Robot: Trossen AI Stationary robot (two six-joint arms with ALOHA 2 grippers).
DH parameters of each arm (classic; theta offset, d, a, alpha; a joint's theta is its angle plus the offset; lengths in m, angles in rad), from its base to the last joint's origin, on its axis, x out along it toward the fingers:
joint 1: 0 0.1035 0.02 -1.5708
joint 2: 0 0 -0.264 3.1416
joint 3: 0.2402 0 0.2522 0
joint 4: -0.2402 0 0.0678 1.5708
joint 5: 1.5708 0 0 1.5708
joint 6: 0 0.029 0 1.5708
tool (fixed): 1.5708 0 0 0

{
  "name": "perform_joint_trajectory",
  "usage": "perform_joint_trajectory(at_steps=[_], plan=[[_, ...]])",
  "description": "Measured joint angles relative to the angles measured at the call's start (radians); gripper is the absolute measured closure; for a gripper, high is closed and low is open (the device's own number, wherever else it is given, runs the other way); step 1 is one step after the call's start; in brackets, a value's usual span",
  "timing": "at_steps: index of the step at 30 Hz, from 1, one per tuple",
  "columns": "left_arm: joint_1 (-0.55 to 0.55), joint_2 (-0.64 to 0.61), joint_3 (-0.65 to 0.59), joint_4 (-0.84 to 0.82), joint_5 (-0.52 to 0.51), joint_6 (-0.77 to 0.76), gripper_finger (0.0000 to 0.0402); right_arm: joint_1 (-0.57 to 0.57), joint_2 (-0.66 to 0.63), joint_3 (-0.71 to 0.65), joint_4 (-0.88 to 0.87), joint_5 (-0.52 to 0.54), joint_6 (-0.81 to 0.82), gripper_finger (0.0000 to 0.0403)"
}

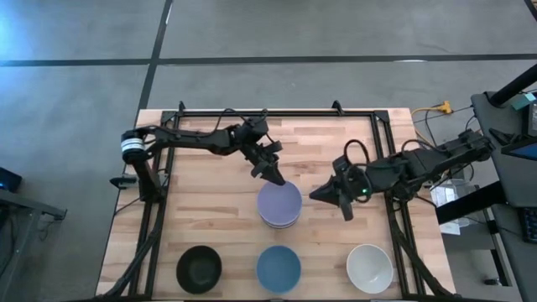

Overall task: Nest bowls inside each other
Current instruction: Stack the light violet bowl into the pink bowl, then stack the white bowl into the light violet bowl

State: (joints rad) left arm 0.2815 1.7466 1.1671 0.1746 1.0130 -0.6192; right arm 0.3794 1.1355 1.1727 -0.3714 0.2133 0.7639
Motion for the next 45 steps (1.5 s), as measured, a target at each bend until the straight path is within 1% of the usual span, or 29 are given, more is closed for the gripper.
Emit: perform_joint_trajectory(at_steps=[7, 10, 13, 15, 18, 21, 24, 26, 30, 33, 35, 39, 41, 45], plan=[[0.009, 0.012, -0.009, -0.009, -0.002, 0.004, 0.0323, 0.0, -0.038, -0.001, -0.012, 0.024, -0.002, 0.0394], [0.014, 0.013, -0.01, -0.051, -0.01, 0.017, 0.0323, 0.0, -0.038, -0.003, -0.023, 0.025, -0.004, 0.0394], [0.022, 0.013, -0.01, -0.134, -0.02, 0.065, 0.0323, 0.0, -0.04, -0.003, -0.023, 0.025, -0.004, 0.0394], [0.027, 0.013, -0.01, -0.157, -0.02, 0.083, 0.0323, 0.0, -0.04, -0.003, -0.023, 0.025, -0.005, 0.0394], [0.036, -0.009, -0.007, -0.159, -0.019, 0.08, 0.0323, 0.0, -0.04, -0.004, -0.024, 0.025, -0.005, 0.0394], [0.041, -0.062, 0.0, -0.157, -0.018, 0.075, 0.0323, 0.008, -0.04, -0.004, -0.054, 0.01, 0.007, 0.0394], [0.04, -0.142, -0.003, -0.169, -0.017, 0.075, 0.0323, 0.03, -0.041, -0.004, -0.178, -0.062, 0.043, 0.0394], [0.032, -0.211, -0.008, -0.2, -0.017, 0.074, 0.0323, 0.055, -0.041, -0.004, -0.331, -0.103, 0.086, 0.0394], [-0.002, -0.348, -0.01, -0.291, -0.023, 0.075, 0.0323, 0.109, -0.039, -0.017, -0.669, -0.106, 0.222, 0.0394], [-0.038, -0.451, -0.01, -0.348, -0.026, 0.075, 0.0323, 0.123, -0.04, -0.046, -0.789, -0.127, 0.286, 0.0391], [-0.069, -0.515, -0.01, -0.378, -0.054, 0.076, 0.0323, 0.127, -0.042, -0.066, -0.788, -0.184, 0.238, 0.0383], [-0.124, -0.624, -0.011, -0.428, -0.154, 0.077, 0.0323, 0.139, -0.031, -0.114, -0.725, -0.341, 0.013, 0.035], [-0.142, -0.665, -0.012, -0.453, -0.189, 0.077, 0.0323, 0.149, -0.021, -0.136, -0.696, -0.366, -0.063, 0.0331], [-0.155, -0.73, -0.012, -0.522, -0.251, 0.085, 0.0323, 0.181, -0.021, -0.183, -0.665, -0.368, -0.168, 0.0291]])
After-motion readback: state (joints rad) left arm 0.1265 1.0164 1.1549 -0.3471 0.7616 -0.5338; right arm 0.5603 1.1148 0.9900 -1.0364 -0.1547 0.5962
